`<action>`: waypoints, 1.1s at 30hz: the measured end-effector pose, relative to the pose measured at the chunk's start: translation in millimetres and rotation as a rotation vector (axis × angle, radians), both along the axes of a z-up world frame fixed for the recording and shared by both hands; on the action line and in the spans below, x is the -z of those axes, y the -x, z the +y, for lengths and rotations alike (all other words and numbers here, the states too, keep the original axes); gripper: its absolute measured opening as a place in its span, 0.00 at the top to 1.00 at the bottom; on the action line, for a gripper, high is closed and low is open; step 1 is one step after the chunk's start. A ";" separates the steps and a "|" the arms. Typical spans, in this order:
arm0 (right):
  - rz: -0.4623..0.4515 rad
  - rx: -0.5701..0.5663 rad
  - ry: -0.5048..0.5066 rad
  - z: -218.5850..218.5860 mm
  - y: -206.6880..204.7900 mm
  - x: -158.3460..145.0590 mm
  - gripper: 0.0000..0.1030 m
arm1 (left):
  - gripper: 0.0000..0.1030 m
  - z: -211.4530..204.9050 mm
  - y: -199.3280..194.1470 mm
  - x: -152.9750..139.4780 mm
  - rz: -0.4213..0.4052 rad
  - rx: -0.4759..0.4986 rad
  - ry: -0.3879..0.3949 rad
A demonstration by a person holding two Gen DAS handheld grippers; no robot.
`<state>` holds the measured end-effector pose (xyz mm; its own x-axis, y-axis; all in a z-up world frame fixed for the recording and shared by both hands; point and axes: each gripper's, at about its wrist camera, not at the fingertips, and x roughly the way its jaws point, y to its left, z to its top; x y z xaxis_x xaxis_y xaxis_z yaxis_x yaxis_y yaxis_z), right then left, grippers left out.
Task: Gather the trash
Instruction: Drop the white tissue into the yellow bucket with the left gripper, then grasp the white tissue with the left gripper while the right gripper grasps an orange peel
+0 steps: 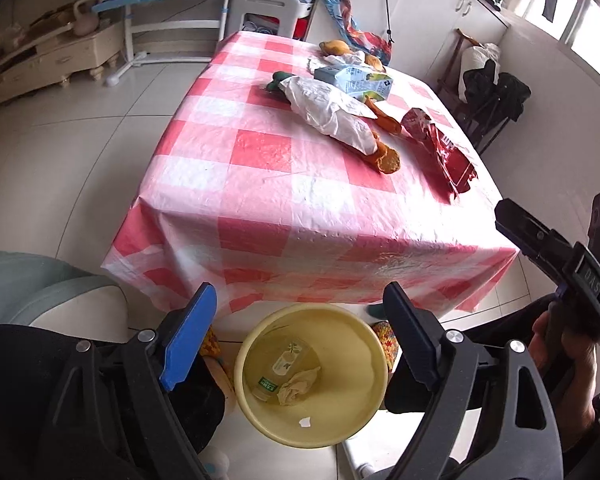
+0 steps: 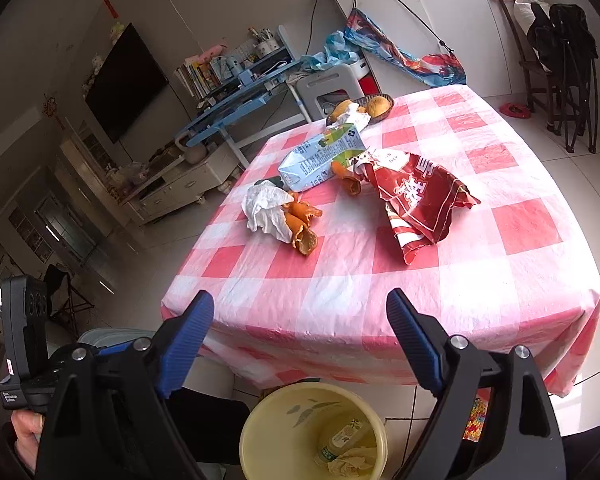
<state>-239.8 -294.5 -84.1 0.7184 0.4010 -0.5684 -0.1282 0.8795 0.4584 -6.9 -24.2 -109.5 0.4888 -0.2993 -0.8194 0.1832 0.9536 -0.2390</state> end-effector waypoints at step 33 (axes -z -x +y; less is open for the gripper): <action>0.038 -0.080 0.101 27.3 -4.3 4.8 0.18 | 0.18 10.5 -84.4 -2.6 0.061 -0.116 0.208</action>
